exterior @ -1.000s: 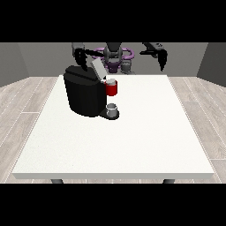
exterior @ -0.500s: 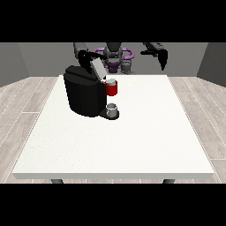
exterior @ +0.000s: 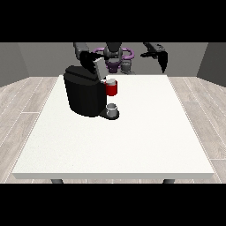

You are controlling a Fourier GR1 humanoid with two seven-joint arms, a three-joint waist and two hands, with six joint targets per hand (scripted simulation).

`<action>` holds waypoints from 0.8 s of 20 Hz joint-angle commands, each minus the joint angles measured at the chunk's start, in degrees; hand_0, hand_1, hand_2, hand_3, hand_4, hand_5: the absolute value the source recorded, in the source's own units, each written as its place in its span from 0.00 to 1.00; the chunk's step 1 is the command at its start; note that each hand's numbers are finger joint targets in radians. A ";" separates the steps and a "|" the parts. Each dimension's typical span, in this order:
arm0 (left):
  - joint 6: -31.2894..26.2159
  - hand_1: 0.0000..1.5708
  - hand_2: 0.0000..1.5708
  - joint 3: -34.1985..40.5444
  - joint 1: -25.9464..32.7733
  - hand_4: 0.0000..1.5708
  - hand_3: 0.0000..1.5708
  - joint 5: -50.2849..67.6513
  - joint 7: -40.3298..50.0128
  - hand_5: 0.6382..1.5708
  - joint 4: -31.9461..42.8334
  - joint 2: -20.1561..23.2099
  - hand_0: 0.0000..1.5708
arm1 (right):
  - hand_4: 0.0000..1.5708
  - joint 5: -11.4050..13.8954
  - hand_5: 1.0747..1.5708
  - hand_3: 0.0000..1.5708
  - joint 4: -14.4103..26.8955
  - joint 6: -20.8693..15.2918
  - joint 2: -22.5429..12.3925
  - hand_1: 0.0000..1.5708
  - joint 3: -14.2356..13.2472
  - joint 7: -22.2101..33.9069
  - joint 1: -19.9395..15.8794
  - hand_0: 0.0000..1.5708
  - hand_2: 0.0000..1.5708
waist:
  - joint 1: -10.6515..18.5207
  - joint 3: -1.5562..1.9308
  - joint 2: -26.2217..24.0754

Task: Insert the coffee pod into the coffee machine and close the lid

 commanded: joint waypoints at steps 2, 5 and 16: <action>0.56 0.00 0.00 -0.04 -0.41 0.00 0.00 0.99 0.94 1.00 -0.20 0.87 0.00 | 0.00 0.17 1.00 0.00 2.94 1.98 -0.68 0.00 -0.40 -1.11 -1.22 0.00 0.00 | -0.33 0.14 0.17; 0.11 0.00 0.00 1.43 -0.11 0.02 0.00 1.79 -1.39 1.00 2.65 1.62 0.00 | 0.12 3.55 1.00 0.00 2.10 -1.87 3.57 0.00 3.50 1.12 -1.28 0.00 0.00 | -0.25 0.13 -0.12; 2.02 0.00 0.00 -2.12 -0.91 0.11 0.00 0.19 -0.34 1.00 1.07 0.13 0.00 | 0.08 6.84 1.00 0.00 5.51 -1.30 1.25 0.00 3.02 2.19 -9.78 0.00 0.00 | 2.43 0.14 0.40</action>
